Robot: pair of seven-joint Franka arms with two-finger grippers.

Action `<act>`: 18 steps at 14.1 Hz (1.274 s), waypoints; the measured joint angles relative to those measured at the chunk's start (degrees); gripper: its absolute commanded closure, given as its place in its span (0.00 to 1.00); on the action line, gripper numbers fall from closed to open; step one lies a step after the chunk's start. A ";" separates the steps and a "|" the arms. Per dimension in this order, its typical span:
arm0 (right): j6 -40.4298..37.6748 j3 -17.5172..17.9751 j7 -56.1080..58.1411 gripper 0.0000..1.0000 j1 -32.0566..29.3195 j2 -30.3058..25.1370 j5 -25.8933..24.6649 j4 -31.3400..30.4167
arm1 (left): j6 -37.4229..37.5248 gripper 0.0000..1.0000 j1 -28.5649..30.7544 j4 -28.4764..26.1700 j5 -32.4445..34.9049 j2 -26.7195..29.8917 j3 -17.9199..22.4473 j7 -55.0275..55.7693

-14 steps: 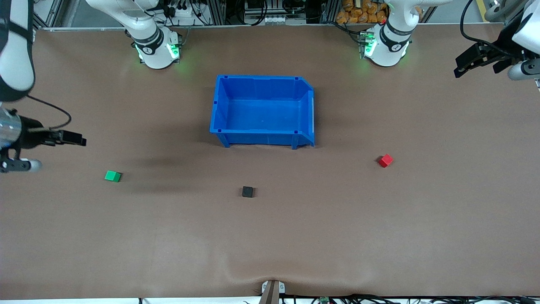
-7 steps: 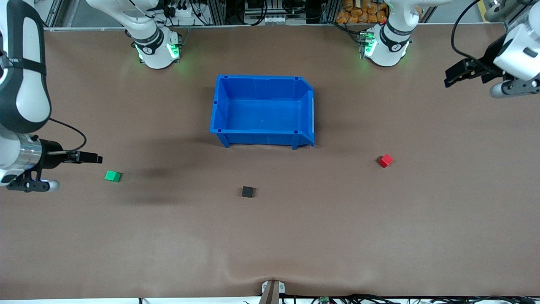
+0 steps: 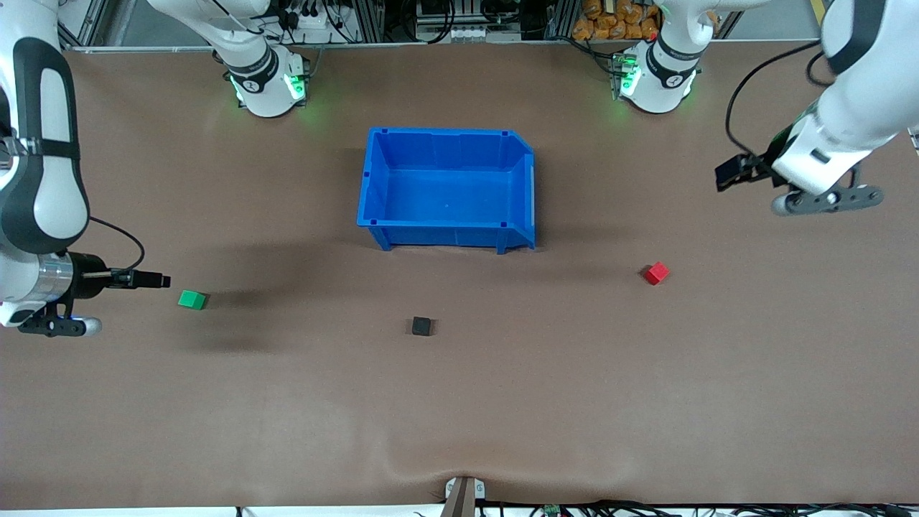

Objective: Attach green and red cubes to black cube
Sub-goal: 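Lower and close the right gripper on green cube while left grasps red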

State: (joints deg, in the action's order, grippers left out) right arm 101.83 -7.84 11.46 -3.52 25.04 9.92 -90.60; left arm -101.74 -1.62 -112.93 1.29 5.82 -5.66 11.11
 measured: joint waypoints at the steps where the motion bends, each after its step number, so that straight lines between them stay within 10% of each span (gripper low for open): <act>1: 0.92 -0.01 0.96 0.00 -0.14 0.53 -0.01 -0.40 | -3.16 0.00 0.37 -2.57 0.00 -0.47 0.02 0.11; 6: 11.54 0.06 1.58 0.00 -0.13 2.44 -0.07 -7.34 | -16.32 0.00 4.11 -10.25 -0.03 -6.87 0.27 1.70; 18: 33.91 0.55 1.99 0.00 -0.71 2.36 -0.34 -23.70 | -26.52 0.00 3.91 -8.69 -0.11 -21.77 -1.18 33.07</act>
State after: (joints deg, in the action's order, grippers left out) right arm 135.74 -7.29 13.45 -4.24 27.40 9.58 -114.30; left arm -128.26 2.29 -121.61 1.17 -15.95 -6.84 44.18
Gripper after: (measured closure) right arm 0.000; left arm 0.000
